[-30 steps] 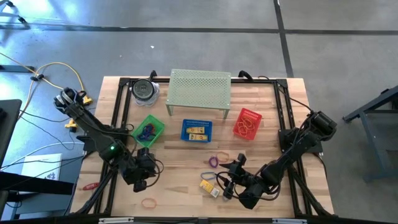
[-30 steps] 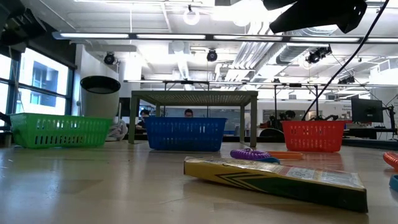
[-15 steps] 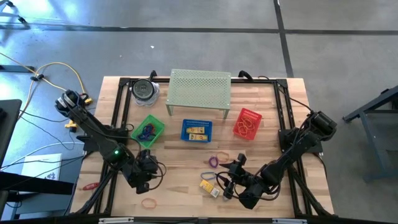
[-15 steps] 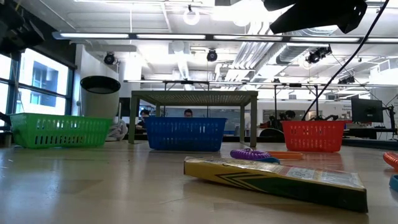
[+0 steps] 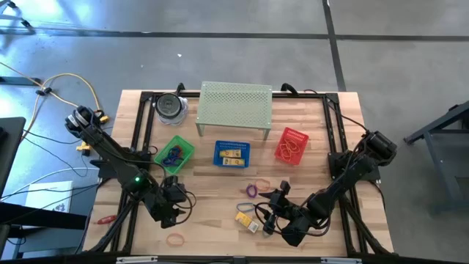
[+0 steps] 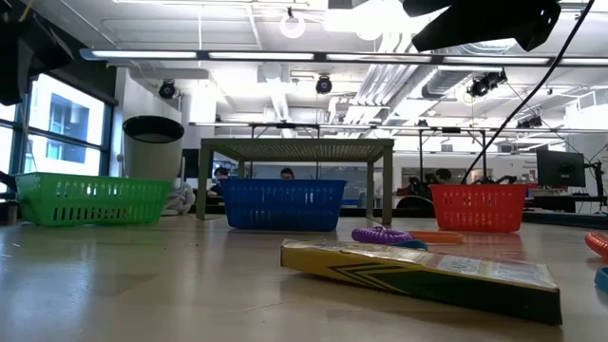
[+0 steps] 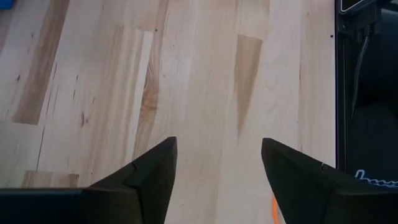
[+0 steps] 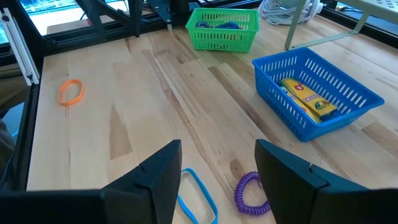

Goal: Pick & Place Office Desk Supplies
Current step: Put the orange rubber band into the red bin

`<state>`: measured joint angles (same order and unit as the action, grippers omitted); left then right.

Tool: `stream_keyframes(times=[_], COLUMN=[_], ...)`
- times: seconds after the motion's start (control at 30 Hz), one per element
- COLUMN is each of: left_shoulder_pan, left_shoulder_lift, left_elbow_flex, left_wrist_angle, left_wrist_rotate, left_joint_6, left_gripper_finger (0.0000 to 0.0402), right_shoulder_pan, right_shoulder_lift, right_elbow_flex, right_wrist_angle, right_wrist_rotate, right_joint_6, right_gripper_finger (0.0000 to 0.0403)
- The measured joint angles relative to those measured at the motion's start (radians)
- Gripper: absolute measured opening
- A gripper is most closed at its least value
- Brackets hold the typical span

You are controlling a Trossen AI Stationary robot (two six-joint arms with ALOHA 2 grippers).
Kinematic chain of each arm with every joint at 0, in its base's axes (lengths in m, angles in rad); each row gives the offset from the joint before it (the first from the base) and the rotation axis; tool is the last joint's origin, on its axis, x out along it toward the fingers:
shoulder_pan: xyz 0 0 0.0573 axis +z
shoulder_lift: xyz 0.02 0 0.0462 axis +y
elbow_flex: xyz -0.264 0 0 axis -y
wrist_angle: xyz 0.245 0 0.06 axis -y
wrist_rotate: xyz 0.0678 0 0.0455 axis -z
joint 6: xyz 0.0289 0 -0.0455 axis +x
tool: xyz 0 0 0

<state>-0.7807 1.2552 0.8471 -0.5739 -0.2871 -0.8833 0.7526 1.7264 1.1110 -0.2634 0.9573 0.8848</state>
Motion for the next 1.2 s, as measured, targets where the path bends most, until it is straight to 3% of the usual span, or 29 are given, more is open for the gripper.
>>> stream_keyframes(times=[0.23, 0.47, 0.63, 0.8, 1.03, 1.2], left_shoulder_pan=[0.035, 0.018, -0.021, -0.041, -0.041, -0.048], left_shoulder_lift=[0.000, 0.003, 0.022, 0.128, 0.357, 0.463], left_elbow_flex=[0.000, 0.046, 0.106, 0.193, 0.437, 0.508], left_wrist_angle=[0.045, 0.093, 0.082, 0.010, -0.314, -0.337], left_wrist_rotate=[-0.004, 0.003, -0.068, -0.086, -0.086, -0.049], left_joint_6=[0.062, 0.283, 0.388, 0.447, 0.398, 0.397], left_gripper_finger=[0.0229, 0.0229, 0.0229, 0.0229, 0.0229, 0.0229], right_shoulder_pan=[0.000, 0.000, 0.000, 0.000, 0.000, 0.000], right_shoulder_lift=[0.000, 0.000, 0.000, 0.000, 0.000, 0.000], right_elbow_flex=[0.000, 0.000, 0.000, 0.000, 0.000, 0.000], right_wrist_angle=[0.000, -0.012, -0.017, -0.017, -0.017, -0.018], right_wrist_rotate=[0.000, 0.000, 0.000, 0.000, 0.000, 0.000], right_joint_6=[0.000, 0.000, 0.000, 0.000, 0.000, 0.000], right_gripper_finger=[0.0193, 0.0193, 0.0193, 0.0193, 0.0193, 0.0193])
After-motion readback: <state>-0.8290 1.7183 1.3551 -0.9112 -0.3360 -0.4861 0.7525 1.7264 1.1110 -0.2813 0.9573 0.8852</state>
